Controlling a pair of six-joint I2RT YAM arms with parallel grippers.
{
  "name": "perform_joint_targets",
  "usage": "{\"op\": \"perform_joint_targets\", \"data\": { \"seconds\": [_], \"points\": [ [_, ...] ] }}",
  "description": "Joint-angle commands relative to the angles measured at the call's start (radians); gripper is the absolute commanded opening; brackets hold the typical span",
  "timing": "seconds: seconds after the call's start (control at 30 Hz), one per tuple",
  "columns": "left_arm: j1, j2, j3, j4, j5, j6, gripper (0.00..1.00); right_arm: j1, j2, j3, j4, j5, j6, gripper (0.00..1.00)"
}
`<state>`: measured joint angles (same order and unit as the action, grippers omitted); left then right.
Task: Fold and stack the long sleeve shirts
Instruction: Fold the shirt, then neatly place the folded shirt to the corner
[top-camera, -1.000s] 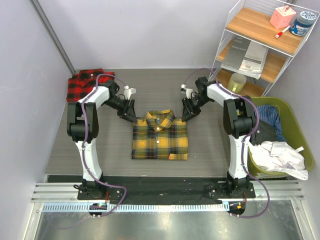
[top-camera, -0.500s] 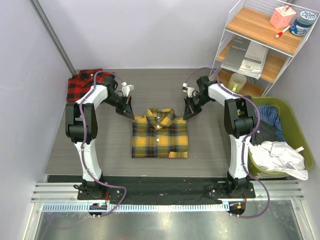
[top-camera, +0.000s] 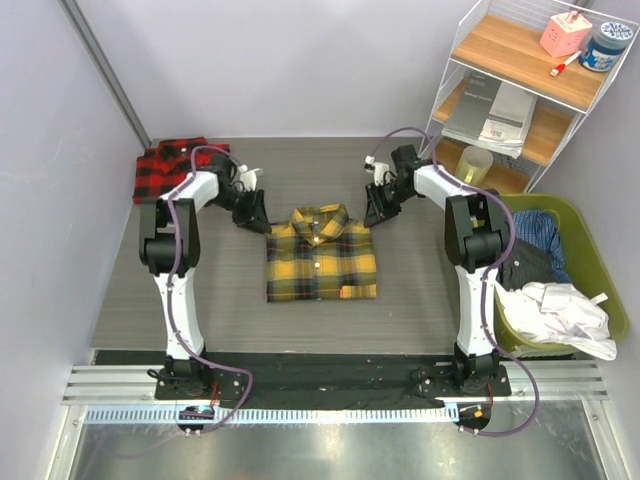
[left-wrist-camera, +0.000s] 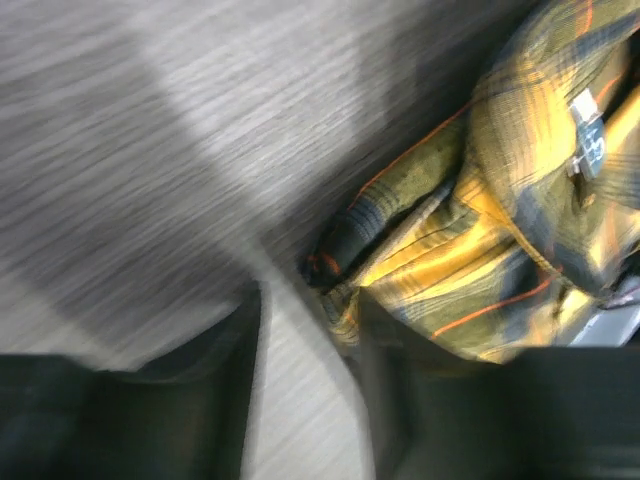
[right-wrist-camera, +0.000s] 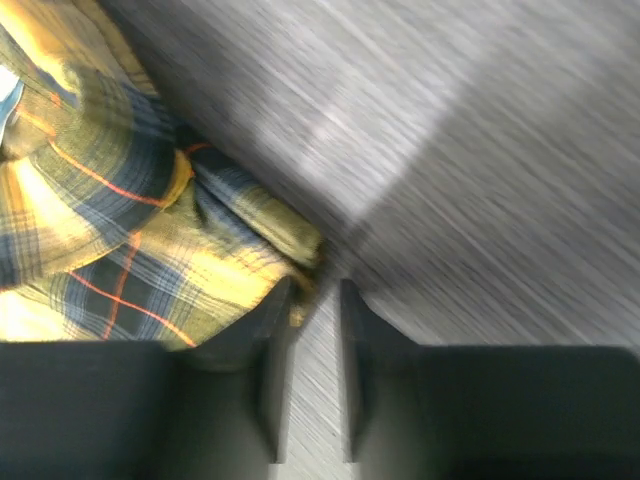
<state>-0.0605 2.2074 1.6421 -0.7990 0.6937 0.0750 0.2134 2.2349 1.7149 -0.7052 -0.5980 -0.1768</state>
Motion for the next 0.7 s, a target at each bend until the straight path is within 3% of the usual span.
{"op": "perform_joint_targets", "data": {
  "seconds": [0.0, 0.13, 0.17, 0.2, 0.33, 0.5, 0.67],
  "points": [
    [0.056, -0.151, -0.037, 0.081, 0.001, -0.043, 0.50, -0.011, -0.088, 0.095, -0.033, 0.067, -0.058, 0.46],
    [0.132, -0.403, -0.200, 0.139, 0.067, -0.069, 0.74, -0.003, -0.245, 0.060, -0.060, 0.069, -0.110, 0.54],
    [0.136, -0.513, -0.223, 0.139, 0.049, -0.058, 0.94, 0.004, -0.283, 0.023, -0.063, 0.076, -0.118, 0.55],
    [0.134, -0.564, -0.249, 0.142, 0.035, -0.060, 1.00, 0.018, -0.314, 0.002, -0.071, 0.076, -0.139, 0.55],
    [0.152, -0.782, -0.401, 0.230, -0.028, -0.225, 1.00, 0.191, -0.449, -0.101, -0.088, 0.072, -0.155, 0.55],
    [0.214, -0.887, -0.502, 0.340, 0.029, -0.507, 1.00, 0.473, -0.528, -0.303, 0.125, 0.196, -0.167, 0.54],
    [0.280, -0.857, -0.525, 0.184, 0.009, -0.532, 1.00, 0.726, -0.477, -0.321, 0.246, 0.291, -0.182, 0.48]
  ]
}}
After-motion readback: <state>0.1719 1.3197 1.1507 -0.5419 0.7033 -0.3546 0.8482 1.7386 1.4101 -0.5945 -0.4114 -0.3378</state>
